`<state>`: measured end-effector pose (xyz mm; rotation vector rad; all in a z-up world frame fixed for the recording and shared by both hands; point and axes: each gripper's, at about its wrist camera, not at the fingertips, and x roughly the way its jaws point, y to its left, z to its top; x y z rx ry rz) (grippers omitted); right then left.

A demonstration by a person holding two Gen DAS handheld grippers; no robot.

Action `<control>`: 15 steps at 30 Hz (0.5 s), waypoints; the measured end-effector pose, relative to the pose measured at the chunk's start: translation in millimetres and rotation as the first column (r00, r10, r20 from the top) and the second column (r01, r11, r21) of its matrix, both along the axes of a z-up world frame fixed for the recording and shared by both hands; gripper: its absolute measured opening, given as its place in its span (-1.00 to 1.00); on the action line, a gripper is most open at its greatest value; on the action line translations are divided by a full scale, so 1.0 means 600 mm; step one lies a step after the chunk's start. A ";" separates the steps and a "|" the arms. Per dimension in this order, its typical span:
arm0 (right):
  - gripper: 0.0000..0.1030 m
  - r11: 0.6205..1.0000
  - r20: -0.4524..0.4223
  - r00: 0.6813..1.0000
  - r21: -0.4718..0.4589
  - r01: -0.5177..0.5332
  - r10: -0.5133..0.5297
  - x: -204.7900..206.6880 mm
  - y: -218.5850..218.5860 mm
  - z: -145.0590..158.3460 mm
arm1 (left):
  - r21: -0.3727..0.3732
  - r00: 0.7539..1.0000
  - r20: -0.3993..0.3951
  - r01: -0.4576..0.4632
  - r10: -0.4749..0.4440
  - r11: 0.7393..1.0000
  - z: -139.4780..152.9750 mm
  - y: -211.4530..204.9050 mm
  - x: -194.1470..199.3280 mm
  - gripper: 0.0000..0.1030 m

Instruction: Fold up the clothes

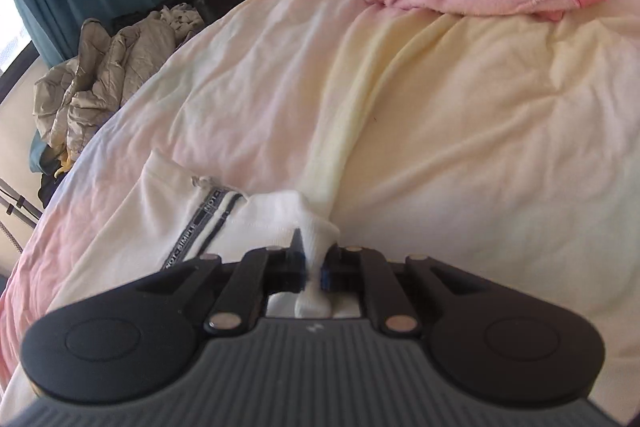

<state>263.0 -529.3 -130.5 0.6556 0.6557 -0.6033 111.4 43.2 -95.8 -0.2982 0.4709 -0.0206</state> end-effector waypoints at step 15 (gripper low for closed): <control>-0.26 0.997 0.151 0.988 0.071 0.019 -0.029 -0.180 -0.004 0.042 | 0.027 1.000 -0.009 -0.004 0.004 1.000 0.003 -0.005 0.000 0.71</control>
